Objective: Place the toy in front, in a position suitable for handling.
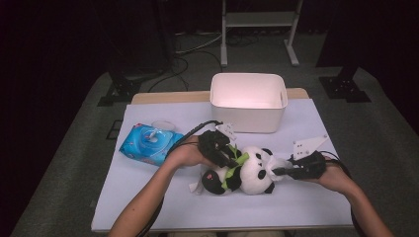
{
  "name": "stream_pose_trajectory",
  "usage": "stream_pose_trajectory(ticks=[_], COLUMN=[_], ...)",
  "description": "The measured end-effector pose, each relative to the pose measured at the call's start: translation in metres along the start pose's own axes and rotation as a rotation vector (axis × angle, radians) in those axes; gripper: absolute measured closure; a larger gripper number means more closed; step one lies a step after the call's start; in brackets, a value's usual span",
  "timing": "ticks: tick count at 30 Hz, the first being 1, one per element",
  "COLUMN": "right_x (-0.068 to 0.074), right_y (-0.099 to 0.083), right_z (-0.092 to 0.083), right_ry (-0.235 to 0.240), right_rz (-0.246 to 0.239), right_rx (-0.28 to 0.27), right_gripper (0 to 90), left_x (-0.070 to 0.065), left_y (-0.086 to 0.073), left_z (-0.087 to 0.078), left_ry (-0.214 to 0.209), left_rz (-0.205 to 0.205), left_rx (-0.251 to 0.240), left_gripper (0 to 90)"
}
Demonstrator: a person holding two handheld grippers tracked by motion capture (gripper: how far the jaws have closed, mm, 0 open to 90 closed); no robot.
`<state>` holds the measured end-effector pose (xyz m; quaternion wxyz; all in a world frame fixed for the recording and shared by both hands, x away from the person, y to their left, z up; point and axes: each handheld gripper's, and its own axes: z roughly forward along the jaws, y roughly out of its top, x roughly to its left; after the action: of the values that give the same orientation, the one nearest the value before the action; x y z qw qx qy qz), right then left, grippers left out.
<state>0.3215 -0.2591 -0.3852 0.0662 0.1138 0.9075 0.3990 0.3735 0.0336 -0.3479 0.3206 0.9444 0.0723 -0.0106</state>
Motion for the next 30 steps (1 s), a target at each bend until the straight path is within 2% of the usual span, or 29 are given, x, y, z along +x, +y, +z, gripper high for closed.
stream_pose_trajectory(ticks=[9, 14, 16, 19, 23, 30], right_x=[0.006, 0.006, 0.006, 0.003, -0.003, -0.007], right_y=[0.036, 0.055, 0.057, 0.053, 0.047, 0.045], right_z=[0.01, 0.019, 0.021, 0.02, 0.018, 0.019], right_ry=[0.022, 0.038, 0.038, 0.038, 0.024, 0.028], right_rz=[-0.096, -0.127, -0.131, -0.122, -0.085, -0.064], right_rx=[0.004, 0.009, 0.024, 0.02, 0.016, 0.011], right_gripper=[80.4, 80.5, 80.5, 80.6, 80.6, 80.6], left_x=[-0.004, -0.004, -0.004, -0.004, -0.006, -0.008], left_y=[0.004, 0.003, 0.003, 0.002, 0.0, -0.011], left_z=[0.001, -0.002, -0.004, -0.009, -0.019, -0.037], left_ry=[0.019, 0.022, 0.021, 0.029, 0.028, 0.041], left_rz=[0.017, 0.023, 0.016, 0.035, 0.04, 0.025], left_rx=[0.021, 0.017, 0.003, -0.005, -0.033, -0.049], left_gripper=[49.5, 49.0, 48.7, 47.0, 45.3, 44.7])
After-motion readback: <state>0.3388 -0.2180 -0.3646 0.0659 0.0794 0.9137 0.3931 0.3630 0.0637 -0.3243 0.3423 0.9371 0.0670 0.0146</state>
